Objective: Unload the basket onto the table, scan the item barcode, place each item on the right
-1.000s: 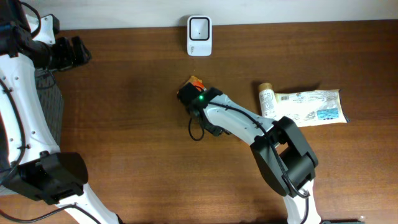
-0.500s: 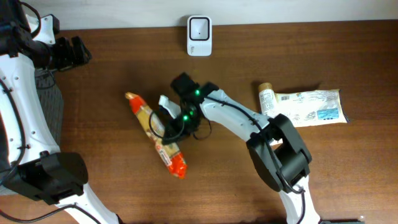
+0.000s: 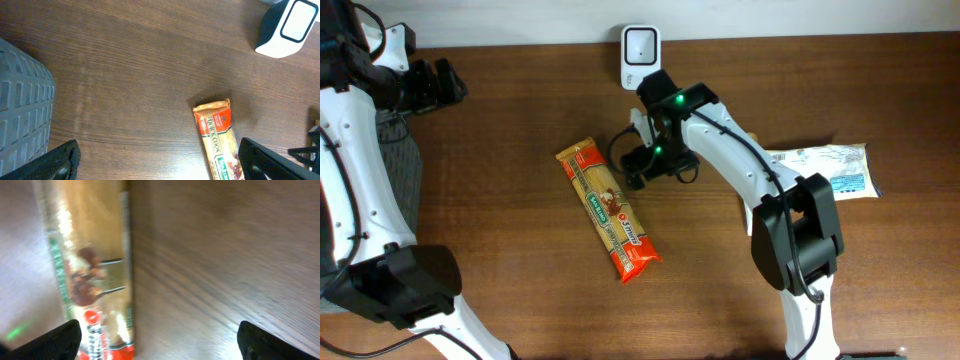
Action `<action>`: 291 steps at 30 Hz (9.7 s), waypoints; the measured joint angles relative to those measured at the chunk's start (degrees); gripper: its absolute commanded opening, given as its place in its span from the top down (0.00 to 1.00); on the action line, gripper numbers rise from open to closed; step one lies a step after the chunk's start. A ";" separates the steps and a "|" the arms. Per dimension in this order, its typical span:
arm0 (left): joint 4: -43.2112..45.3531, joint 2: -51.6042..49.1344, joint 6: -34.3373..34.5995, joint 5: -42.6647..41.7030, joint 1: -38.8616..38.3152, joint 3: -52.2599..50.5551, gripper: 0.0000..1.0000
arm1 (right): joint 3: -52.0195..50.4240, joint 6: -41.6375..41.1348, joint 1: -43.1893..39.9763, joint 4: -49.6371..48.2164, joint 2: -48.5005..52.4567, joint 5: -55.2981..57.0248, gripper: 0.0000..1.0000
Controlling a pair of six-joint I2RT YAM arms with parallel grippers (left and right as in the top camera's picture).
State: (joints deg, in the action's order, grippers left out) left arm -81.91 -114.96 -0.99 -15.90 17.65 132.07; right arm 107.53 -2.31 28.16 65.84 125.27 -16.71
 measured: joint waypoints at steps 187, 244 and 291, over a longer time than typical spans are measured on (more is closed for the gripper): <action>0.02 0.00 0.00 0.02 0.00 0.00 0.01 | -15.32 -15.08 -4.83 1.40 -14.14 24.90 0.96; -0.04 0.00 0.00 0.02 0.00 0.00 0.01 | -102.90 -2.29 -31.10 -68.48 -124.15 9.29 0.01; 85.61 96.65 -11.91 8.46 -11.76 -123.60 0.01 | -106.90 -2.49 -30.73 -62.36 -124.69 9.29 0.01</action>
State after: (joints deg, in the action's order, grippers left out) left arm 3.70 -18.31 -12.91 -7.44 5.89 8.47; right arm 0.62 -4.80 -2.57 3.49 0.58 -7.42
